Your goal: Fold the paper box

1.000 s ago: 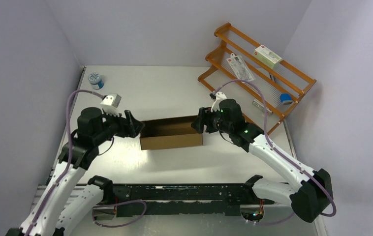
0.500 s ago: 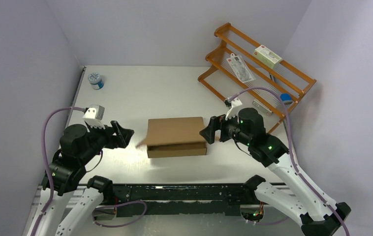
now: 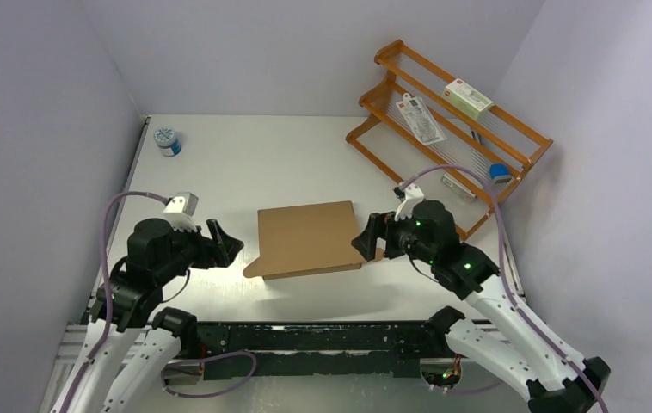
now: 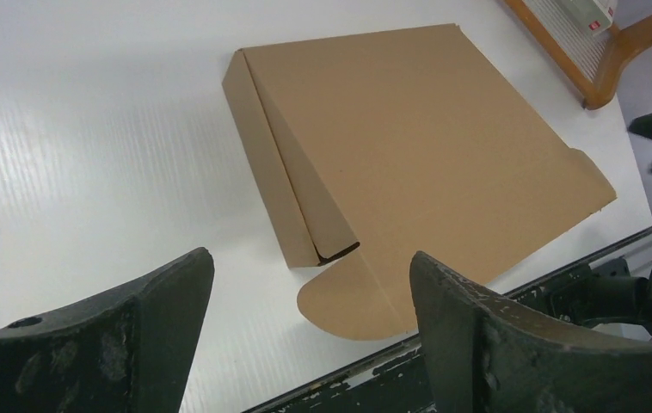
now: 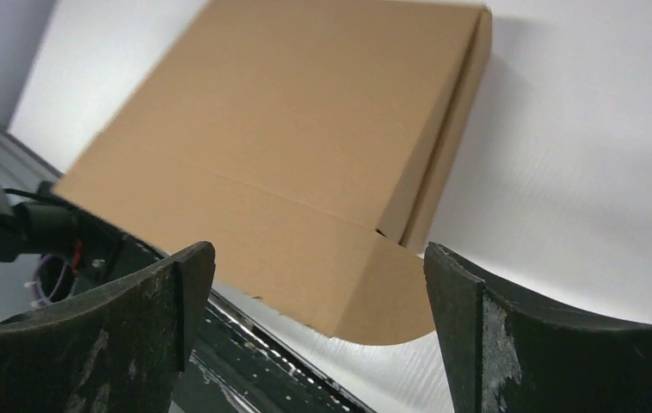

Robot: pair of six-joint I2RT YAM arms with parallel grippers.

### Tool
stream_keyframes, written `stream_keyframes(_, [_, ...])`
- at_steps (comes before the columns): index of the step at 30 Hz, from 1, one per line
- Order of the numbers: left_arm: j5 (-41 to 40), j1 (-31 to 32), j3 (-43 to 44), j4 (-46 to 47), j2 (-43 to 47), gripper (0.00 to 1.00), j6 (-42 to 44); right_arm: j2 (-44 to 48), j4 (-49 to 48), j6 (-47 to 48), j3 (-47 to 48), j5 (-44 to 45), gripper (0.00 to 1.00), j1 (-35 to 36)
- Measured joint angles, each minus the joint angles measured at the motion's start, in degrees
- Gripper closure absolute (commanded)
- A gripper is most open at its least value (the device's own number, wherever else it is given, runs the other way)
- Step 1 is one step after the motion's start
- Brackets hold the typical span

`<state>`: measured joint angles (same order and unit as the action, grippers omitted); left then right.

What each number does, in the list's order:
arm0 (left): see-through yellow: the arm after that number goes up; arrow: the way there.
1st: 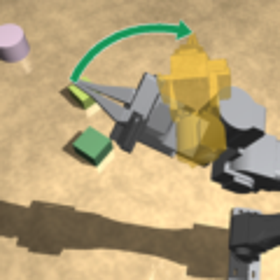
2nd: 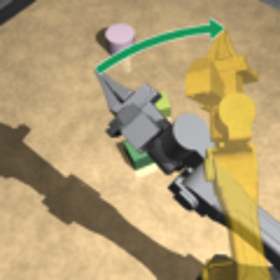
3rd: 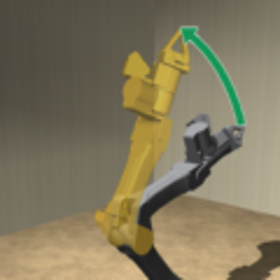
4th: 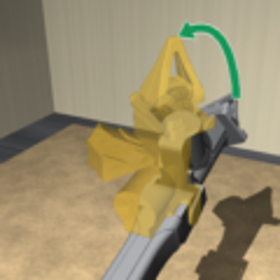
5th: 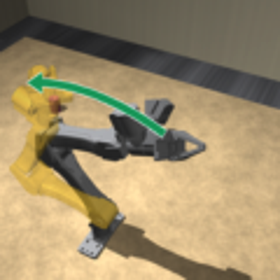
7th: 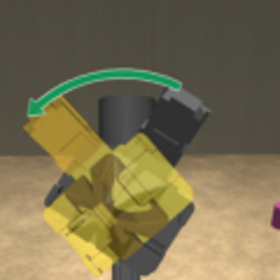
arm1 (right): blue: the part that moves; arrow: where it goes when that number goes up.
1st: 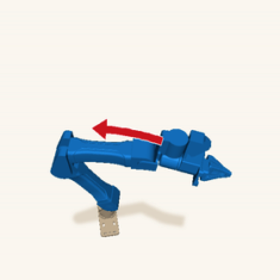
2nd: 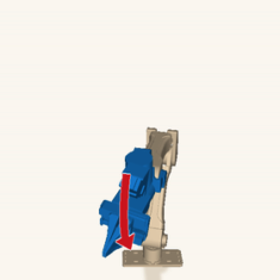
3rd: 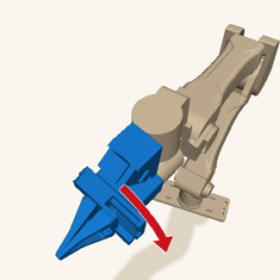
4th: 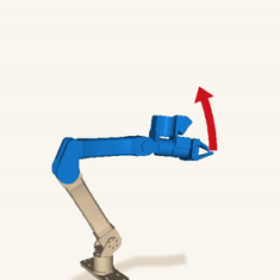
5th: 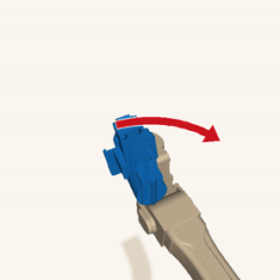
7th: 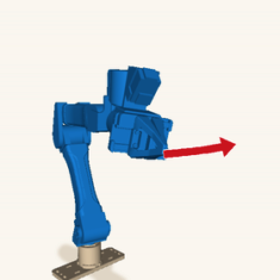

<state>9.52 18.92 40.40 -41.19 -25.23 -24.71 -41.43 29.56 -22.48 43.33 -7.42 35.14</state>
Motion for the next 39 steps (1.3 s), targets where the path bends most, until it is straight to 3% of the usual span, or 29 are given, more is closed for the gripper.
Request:
stream_keyframes(5, [1.97,0.00,-1.81,3.52,-2.69,0.10,-2.12,-3.76,-3.52,-3.28,-5.95,1.46,0.06,0.00])
stream_keyframes(10, [6.03,0.02,-10.23,15.37,-5.75,0.08,-7.34,-5.20,-10.64,-6.01,-11.37,1.25,0.06,0.00])
stream_keyframes(15, [5.03,0.02,-16.79,22.08,-11.39,0.07,-10.12,-5.29,-16.44,-7.19,-13.40,2.32,0.06,0.00])
stream_keyframes(21, [4.11,0.02,-17.73,31.65,-20.50,0.08,-10.25,-6.38,-27.61,-9.42,-18.36,2.69,0.07,0.00])
stream_keyframes(29, [6.36,0.02,-18.38,47.60,-36.70,0.12,-11.61,-22.73,-41.88,-10.91,-18.71,1.18,0.09,-0.07])
stream_keyframes(39, [4.59,-1.40,-13.22,64.83,-54.88,0.18,-13.68,-41.75,-53.13,-7.93,-8.35,1.31,0.14,-2.91])
